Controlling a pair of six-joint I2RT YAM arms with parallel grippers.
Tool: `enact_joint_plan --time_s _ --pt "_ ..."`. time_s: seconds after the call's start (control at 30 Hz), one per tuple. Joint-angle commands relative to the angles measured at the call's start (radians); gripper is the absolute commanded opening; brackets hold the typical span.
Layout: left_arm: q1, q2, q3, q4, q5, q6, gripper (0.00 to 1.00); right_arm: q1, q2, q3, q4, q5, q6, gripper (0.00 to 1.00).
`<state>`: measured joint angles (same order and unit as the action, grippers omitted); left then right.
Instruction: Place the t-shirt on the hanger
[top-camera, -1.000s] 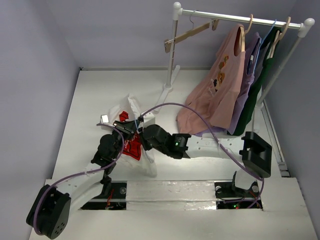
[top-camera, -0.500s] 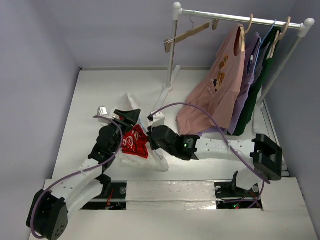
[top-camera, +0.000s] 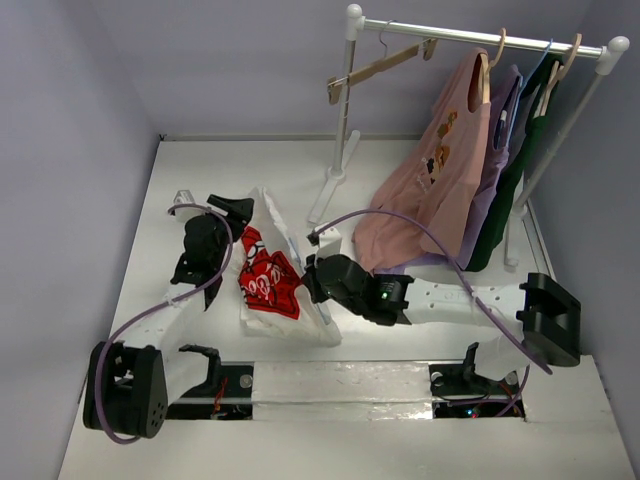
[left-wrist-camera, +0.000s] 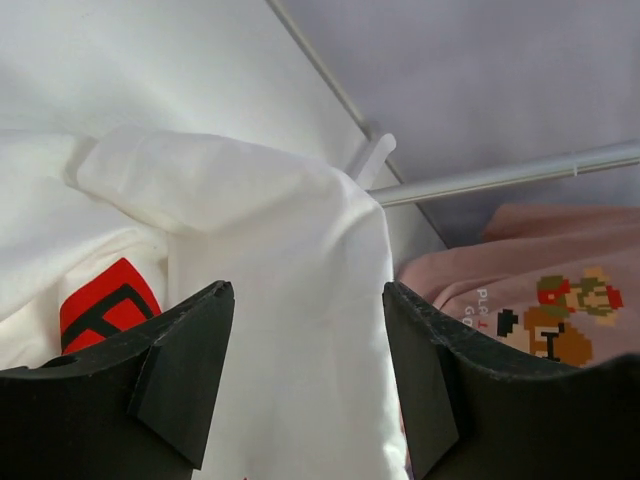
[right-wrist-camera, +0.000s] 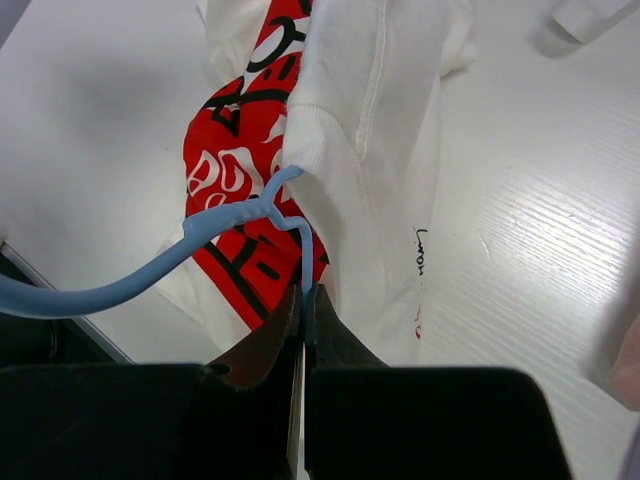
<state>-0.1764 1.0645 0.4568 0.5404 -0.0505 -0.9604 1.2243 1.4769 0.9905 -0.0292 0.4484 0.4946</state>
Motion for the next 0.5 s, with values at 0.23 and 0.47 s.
enact_joint_plan --time_s 0.23,0.47 --pt "0.084 0.166 0.052 0.197 0.205 -0.034 0.64 -0.003 -0.072 -0.047 0.054 -0.033 -0.004 0.00" --pt "0.084 0.222 0.057 0.343 0.273 -0.167 0.69 -0.003 -0.089 -0.073 0.071 -0.054 -0.005 0.00"
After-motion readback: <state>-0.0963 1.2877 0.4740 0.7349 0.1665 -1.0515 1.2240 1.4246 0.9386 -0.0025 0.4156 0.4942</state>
